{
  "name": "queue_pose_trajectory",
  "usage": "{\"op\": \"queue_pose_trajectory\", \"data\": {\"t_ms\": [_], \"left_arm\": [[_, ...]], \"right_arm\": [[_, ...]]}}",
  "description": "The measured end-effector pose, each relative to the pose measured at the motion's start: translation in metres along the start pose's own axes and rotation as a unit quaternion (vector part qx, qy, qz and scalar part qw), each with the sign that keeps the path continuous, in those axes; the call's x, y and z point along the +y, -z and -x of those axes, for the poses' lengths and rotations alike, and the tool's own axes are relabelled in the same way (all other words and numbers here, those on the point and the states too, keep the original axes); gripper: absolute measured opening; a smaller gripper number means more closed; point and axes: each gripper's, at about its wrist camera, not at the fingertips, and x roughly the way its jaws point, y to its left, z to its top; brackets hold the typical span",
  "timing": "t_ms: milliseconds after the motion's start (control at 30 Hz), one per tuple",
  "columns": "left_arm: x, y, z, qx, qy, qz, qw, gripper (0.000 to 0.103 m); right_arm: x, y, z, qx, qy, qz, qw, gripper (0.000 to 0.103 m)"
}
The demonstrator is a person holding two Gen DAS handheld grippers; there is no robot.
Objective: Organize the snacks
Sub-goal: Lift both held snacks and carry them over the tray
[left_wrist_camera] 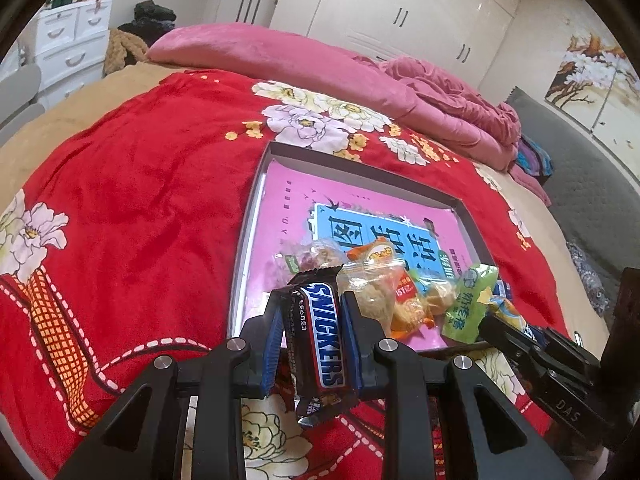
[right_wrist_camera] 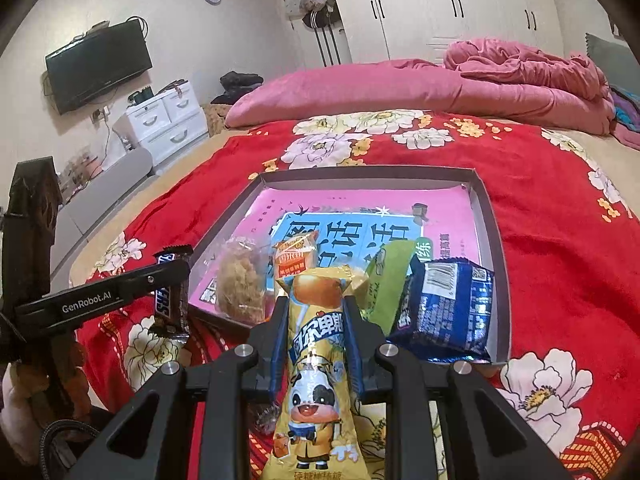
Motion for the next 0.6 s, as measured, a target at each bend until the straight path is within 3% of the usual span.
{"op": "queue_pose_trajectory", "data": {"t_ms": [600], "left_arm": [[0.003,-0.019,-0.022,-0.010,0.000,0.001,1.0000,0.029]], "right_arm": [[0.000,-0.018,-0.032,-0.005,0.028,-0.022,0.999,0.026]]}}
